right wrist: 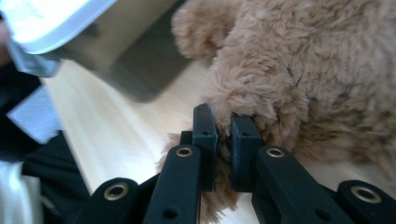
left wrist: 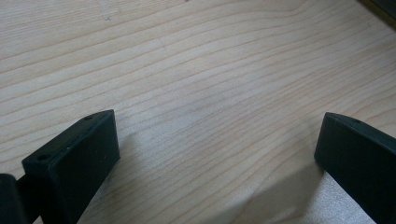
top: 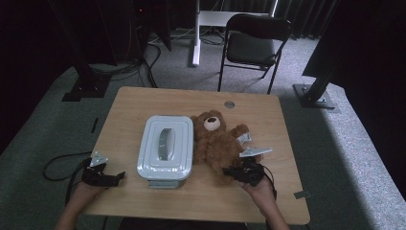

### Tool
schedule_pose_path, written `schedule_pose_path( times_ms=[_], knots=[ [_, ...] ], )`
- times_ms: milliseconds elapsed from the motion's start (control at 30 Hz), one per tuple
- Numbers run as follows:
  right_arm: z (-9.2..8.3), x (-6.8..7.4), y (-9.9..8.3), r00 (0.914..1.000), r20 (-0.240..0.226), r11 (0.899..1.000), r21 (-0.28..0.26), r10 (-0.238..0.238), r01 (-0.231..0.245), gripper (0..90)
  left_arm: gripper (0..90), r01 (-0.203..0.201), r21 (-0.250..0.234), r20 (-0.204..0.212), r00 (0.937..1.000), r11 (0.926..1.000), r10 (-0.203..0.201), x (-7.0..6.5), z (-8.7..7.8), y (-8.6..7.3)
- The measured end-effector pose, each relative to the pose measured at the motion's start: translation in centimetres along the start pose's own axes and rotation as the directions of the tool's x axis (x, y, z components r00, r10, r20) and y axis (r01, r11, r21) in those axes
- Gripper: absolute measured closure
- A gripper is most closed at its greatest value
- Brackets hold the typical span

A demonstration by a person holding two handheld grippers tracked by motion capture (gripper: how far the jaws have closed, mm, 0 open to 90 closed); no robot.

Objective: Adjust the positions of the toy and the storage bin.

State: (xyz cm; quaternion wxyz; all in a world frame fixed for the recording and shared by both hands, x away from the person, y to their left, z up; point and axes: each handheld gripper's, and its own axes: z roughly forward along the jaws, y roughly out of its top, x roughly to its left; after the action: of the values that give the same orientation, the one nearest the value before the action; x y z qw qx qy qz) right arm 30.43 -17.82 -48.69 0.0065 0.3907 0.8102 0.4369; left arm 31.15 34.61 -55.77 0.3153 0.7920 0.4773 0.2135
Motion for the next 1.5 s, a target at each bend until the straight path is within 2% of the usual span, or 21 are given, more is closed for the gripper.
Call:
schedule_pose_path(
  times_ms=[67, 133, 200, 300, 367, 400, 433, 467, 533, 600, 700, 800, 867, 933, 1033, 1067, 1133, 1167, 1267, 1400, 1500],
  knots=[
    [0.7, 0.4, 0.1, 0.9987, -0.049, 1.000, -0.007, 0.015, -0.015, 83.3, 0.4, 0.000, 0.000, 0.000, 1.0000, 1.0000, 0.000, 0.0, 0.0, 0.0],
    [1.2, 0.7, 0.3, 0.9971, -0.075, 1.000, -0.008, 0.011, -0.011, 83.2, 0.4, 0.000, 0.000, 0.000, 1.0000, 1.0000, 0.000, 0.0, 0.0, 0.0],
    [1.6, 0.8, 0.6, 0.9974, -0.071, 1.000, -0.009, 0.007, -0.007, 79.9, 0.4, 0.000, 0.000, 0.000, 1.0000, 1.0000, 0.000, 0.0, 0.0, 0.0],
    [1.1, 0.7, 1.1, 0.9975, -0.070, 0.999, -0.036, 0.008, -0.011, 68.1, 0.4, 0.000, 0.000, 0.000, 1.0000, 1.0000, 0.000, 0.0, 0.0, 0.0],
    [0.2, 0.4, 1.6, 0.9984, -0.056, 0.998, -0.067, 0.009, -0.013, 56.0, 0.4, 0.000, 0.000, 0.000, 1.0000, 1.0000, 0.000, 0.0, 0.0, 0.0],
    [-0.4, 0.2, 1.8, 0.9994, -0.034, 0.996, -0.087, 0.011, -0.014, 48.4, 0.4, 0.000, 0.000, 0.000, 1.0000, 1.0000, 0.000, 0.0, 0.0, 0.0],
    [-1.0, 0.0, 2.1, 0.9998, 0.014, 0.994, -0.112, 0.011, -0.010, 46.5, 0.4, 0.000, 0.000, 0.000, 1.0000, 1.0000, 0.000, 0.0, 0.0, 0.0],
    [-1.6, -0.3, 2.4, 0.9989, 0.044, 0.991, -0.131, 0.015, -0.009, 43.3, 0.4, 0.000, 0.000, 0.000, 1.0000, 1.0000, 0.000, 0.0, 0.0, 0.0],
    [-2.4, -1.4, 3.2, 0.9939, 0.097, 0.985, -0.170, 0.052, -0.035, 35.0, 0.4, 0.000, 0.000, 0.000, 1.0000, 1.0000, 0.000, 0.0, 0.0, 0.0],
    [-2.2, -2.7, 4.0, 0.9873, 0.127, 0.981, -0.180, 0.096, -0.072, 28.1, 0.3, 0.002, 0.000, 0.000, 1.0000, 1.0000, -0.002, 0.0, 0.0, 0.0],
    [-1.0, -4.1, 5.1, 0.9793, 0.140, 0.977, -0.175, 0.147, -0.122, 21.7, 0.4, 0.002, 0.000, 0.000, 1.0000, 1.0000, -0.002, 0.0, 0.0, 0.0],
    [0.8, -4.5, 6.0, 0.9729, 0.174, 0.979, -0.159, 0.152, -0.125, 19.3, 0.4, 0.001, 0.000, 0.000, 1.0000, 1.0000, -0.001, 0.0, 0.0, 0.0],
    [2.0, -4.6, 6.6, 0.9641, 0.222, 0.982, -0.146, 0.146, -0.116, 15.8, 0.4, 0.000, -0.001, 0.002, 1.0000, 1.0000, 0.000, 0.0, 0.0, 0.0],
    [3.1, -4.7, 6.9, 0.9584, 0.247, 0.985, -0.130, 0.144, -0.114, 13.5, 0.4, -0.001, -0.001, 0.002, 1.0000, 1.0000, 0.001, 0.0, 0.0, 0.0],
    [4.5, -4.7, 6.9, 0.9574, 0.255, 0.989, -0.094, 0.135, -0.114, 11.7, 0.4, -0.001, -0.001, 0.002, 1.0000, 1.0000, 0.001, 0.0, 0.0, 0.0],
    [4.9, -4.8, 6.9, 0.9602, 0.242, 0.989, -0.078, 0.140, -0.124, 10.9, 0.4, -0.001, -0.001, 0.002, 1.0000, 1.0000, 0.001, 0.0, 0.0, 0.0],
    [5.7, -4.9, 6.6, 0.9583, 0.248, 0.990, -0.052, 0.143, -0.134, 10.9, 0.4, 0.000, -0.001, 0.002, 1.0000, 1.0000, 0.000, 0.0, 0.0, 0.0],
    [6.1, -5.0, 6.5, 0.9607, 0.236, 0.989, -0.040, 0.146, -0.141, 10.9, 0.4, 0.000, -0.001, 0.002, 1.0000, 1.0000, 0.000, 0.0, 0.0, 0.0],
    [6.6, -4.9, 6.2, 0.9618, 0.237, 0.991, -0.027, 0.137, -0.134, 11.4, 0.4, -0.001, -0.001, 0.002, 1.0000, 1.0000, 0.001, 0.0, 0.0, 0.0],
    [7.2, -4.8, 5.9, 0.9617, 0.246, 0.992, -0.007, 0.122, -0.124, 16.6, 0.4, -0.001, -0.001, 0.002, 1.0000, 1.0000, 0.001, 0.0, 0.0, 0.0],
    [7.5, -4.5, 6.0, 0.9622, 0.250, 0.994, 0.008, 0.107, -0.113, 24.0, 0.4, -0.001, -0.001, 0.002, 1.0000, 1.0000, 0.001, 0.0, 0.0, 0.0]
  ],
)
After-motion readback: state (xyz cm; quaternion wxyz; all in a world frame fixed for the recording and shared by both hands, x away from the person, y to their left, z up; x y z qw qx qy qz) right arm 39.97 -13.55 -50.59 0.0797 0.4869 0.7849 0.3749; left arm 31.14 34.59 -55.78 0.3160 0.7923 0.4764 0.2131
